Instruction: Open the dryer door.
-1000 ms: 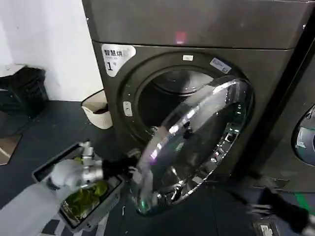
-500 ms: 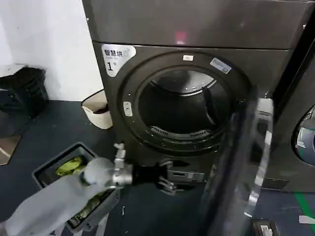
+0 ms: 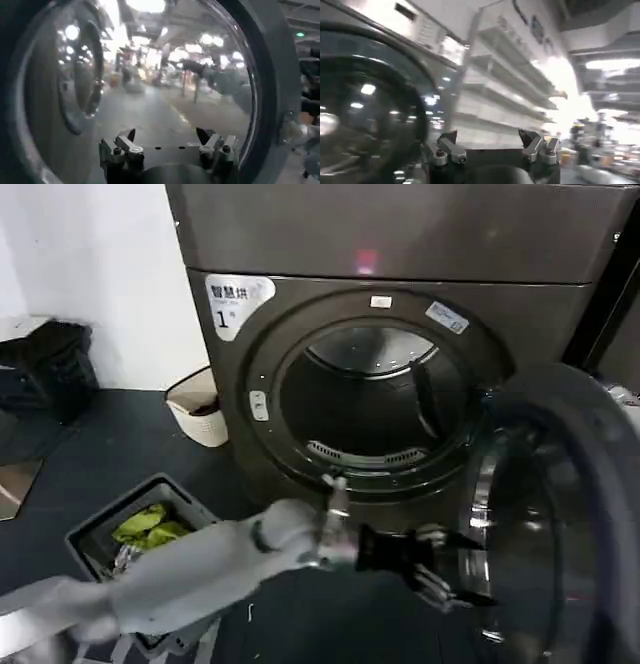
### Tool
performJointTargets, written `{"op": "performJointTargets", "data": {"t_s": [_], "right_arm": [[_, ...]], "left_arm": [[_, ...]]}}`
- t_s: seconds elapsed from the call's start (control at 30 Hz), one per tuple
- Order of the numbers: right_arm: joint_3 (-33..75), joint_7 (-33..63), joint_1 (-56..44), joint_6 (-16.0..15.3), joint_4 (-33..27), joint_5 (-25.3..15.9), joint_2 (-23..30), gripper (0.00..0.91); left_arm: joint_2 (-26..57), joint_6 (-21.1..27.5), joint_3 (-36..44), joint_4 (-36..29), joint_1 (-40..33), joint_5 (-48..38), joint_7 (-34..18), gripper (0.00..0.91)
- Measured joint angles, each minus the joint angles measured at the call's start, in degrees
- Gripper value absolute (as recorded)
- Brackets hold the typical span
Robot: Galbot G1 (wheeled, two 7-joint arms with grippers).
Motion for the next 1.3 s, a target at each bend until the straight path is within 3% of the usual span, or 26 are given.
{"op": "performJointTargets", "data": {"t_s": [0.57,0.73,1.0,1.3], "right_arm": [[8.24,-0.97,-2.63,0.67,-0.5,0.22,-1.12,0.907],[10.36,-0.16,-3.54,-2.04,-1.61,-0.97,-1.56,0.907],[13.23,0.03,-4.6,-2.02,-3.37,-1.19,-2.29,0.907],[12.94,0.04,-3.67,-1.83,-4.6,-1.63,-3.36,0.907]], "left_arm": [[-13.97,-1.11,4.02,8.74,-5.18,0.35,-6.38,0.907],[-17.38,-1.72,4.02,10.78,-5.72,1.52,-10.21,0.907],[-21.03,-5.32,3.33,13.78,-6.07,5.65,-16.75,0.907],[-16.66,-6.94,3.1,9.79,-4.33,6.12,-14.81,0.907]]}}
